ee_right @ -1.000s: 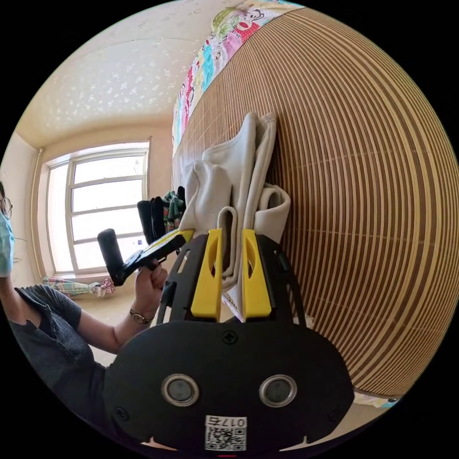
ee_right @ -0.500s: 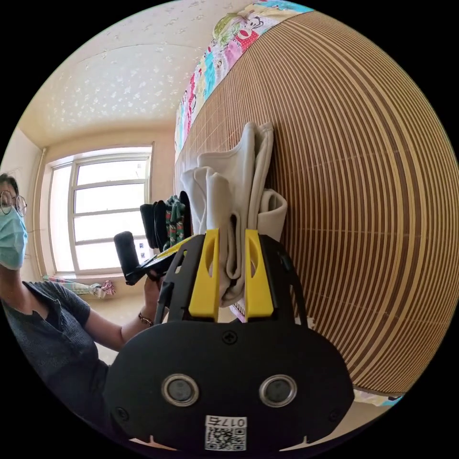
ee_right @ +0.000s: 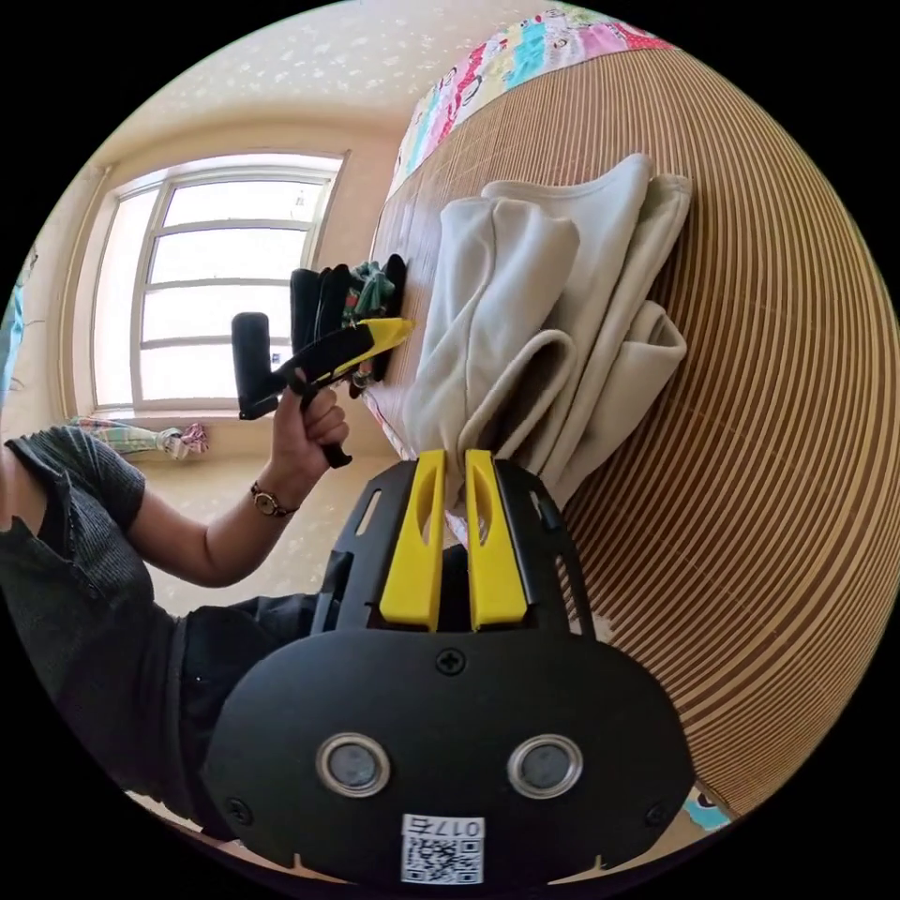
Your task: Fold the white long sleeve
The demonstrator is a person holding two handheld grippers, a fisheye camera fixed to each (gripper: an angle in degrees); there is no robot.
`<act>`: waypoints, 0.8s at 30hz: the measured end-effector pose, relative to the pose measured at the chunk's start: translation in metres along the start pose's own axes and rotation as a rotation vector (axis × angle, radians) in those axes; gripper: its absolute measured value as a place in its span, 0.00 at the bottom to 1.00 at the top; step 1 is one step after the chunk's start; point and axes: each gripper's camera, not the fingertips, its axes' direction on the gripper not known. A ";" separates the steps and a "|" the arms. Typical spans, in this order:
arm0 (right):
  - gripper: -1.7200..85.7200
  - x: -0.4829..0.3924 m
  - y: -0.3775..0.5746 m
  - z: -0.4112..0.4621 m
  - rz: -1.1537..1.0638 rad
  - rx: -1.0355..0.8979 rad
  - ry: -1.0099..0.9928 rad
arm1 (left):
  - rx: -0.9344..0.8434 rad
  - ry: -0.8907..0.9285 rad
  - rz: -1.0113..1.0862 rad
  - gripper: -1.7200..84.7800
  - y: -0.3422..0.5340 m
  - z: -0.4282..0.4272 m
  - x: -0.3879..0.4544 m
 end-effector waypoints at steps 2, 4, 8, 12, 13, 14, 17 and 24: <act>0.06 -0.004 0.012 -0.019 -0.034 0.079 -0.063 | 0.035 0.030 0.026 0.16 0.000 -0.009 0.001; 0.06 0.008 0.029 -0.024 -0.037 0.119 -0.096 | -0.006 0.023 0.030 0.15 0.000 0.001 -0.002; 0.06 0.083 0.062 0.011 0.215 -0.014 0.041 | -0.147 -0.091 0.096 0.06 0.009 0.046 -0.005; 0.08 0.073 0.052 0.001 0.180 0.003 0.048 | -0.061 -0.060 0.086 0.14 0.006 0.018 0.003; 0.09 0.073 0.051 0.000 0.182 0.009 0.059 | 0.009 -0.032 0.053 0.15 0.010 0.003 -0.002; 0.11 0.075 0.050 -0.008 0.203 0.053 0.053 | 0.076 0.017 0.013 0.16 0.014 -0.011 -0.012; 0.16 0.098 0.053 -0.035 0.268 0.268 -0.134 | 0.132 0.112 -0.129 0.21 0.021 -0.025 -0.052; 0.26 0.136 -0.002 0.016 0.261 0.158 -0.212 | -0.090 0.203 -0.218 0.26 0.026 0.020 -0.102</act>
